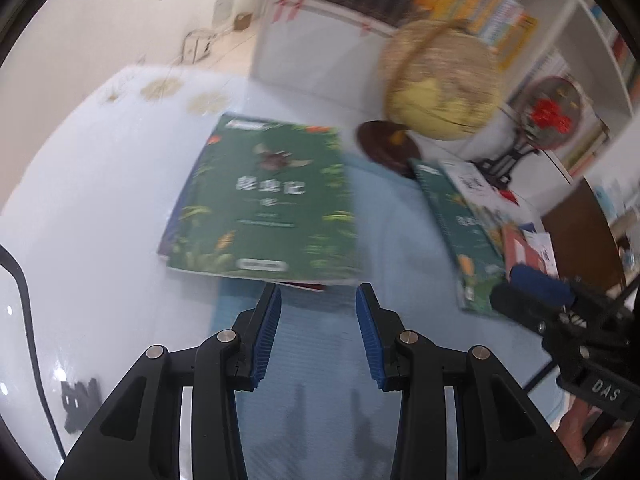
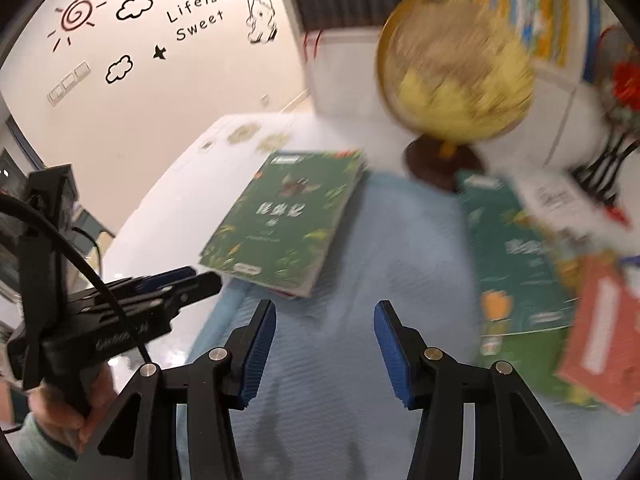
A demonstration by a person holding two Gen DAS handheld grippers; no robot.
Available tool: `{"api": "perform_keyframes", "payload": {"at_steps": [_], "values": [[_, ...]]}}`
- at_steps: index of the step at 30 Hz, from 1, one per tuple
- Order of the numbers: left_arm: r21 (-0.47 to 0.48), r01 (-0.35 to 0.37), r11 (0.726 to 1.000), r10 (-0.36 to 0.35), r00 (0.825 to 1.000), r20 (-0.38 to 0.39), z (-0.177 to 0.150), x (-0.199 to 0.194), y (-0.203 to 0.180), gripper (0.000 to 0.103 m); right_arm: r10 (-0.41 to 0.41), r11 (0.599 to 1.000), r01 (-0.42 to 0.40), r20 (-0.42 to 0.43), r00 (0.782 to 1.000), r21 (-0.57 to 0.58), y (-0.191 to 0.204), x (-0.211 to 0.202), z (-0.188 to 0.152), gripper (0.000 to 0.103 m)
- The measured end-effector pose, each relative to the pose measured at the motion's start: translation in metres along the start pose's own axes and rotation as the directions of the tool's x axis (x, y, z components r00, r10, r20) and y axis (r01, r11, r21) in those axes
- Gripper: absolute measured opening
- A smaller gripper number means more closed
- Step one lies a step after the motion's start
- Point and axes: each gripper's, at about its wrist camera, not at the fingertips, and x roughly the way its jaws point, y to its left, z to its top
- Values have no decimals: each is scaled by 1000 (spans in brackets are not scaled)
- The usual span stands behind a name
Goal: Organize books
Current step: 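Move both grippers back over the mat to the red book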
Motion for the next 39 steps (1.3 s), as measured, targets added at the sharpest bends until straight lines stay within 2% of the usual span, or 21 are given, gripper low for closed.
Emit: {"api": "perform_keyframes", "payload": {"at_steps": [5, 10, 13, 16, 18, 20, 21, 22, 24, 25, 27, 30, 34, 39], "values": [[38, -1, 999, -1, 999, 49, -21, -34, -51, 35, -38, 999, 38, 64, 997, 11, -25, -52, -14, 50], [40, -32, 999, 29, 995, 96, -51, -61, -110, 37, -86, 996, 88, 142, 986, -11, -61, -117, -42, 51], [40, -32, 999, 27, 992, 123, -76, -73, -161, 37, -154, 986, 162, 183, 971, -30, -90, -157, -69, 53], [52, -40, 998, 33, 992, 121, -94, -78, -206, 37, -173, 984, 179, 202, 964, -12, -122, -188, -96, 54], [63, -89, 994, 80, 988, 132, -106, -81, -244, 37, -185, 982, 186, 206, 961, 16, -149, -208, -116, 55], [88, -218, 972, 207, 971, 122, -113, -81, -290, 37, -202, 979, 197, 200, 959, 47, -177, -225, -136, 58], [100, -252, 963, 240, 963, 120, -115, -82, -303, 37, -209, 978, 200, 194, 958, 66, -190, -232, -146, 59], [116, -275, 954, 261, 958, 121, -118, -83, -320, 37, -223, 974, 210, 184, 957, 89, -203, -238, -153, 61], [135, -261, 956, 246, 962, 121, -121, -91, -348, 37, -269, 959, 251, 141, 953, 135, -228, -250, -169, 62], [140, -262, 955, 245, 961, 125, -122, -95, -360, 37, -266, 957, 245, 132, 955, 152, -235, -254, -175, 62], [151, -314, 938, 294, 946, 139, -121, -101, -382, 37, -259, 951, 229, 128, 957, 208, -253, -267, -187, 62], [175, -282, 943, 251, 952, 177, -116, -109, -406, 38, -260, 936, 221, 116, 959, 274, -275, -278, -195, 64], [243, -307, 920, 248, 938, 243, -109, -110, -433, 38, -266, 915, 221, 92, 960, 337, -293, -286, -195, 64], [275, -250, 928, 191, 956, 222, -98, -104, -437, 38, -289, 909, 247, 80, 954, 335, -293, -276, -179, 65]]}}
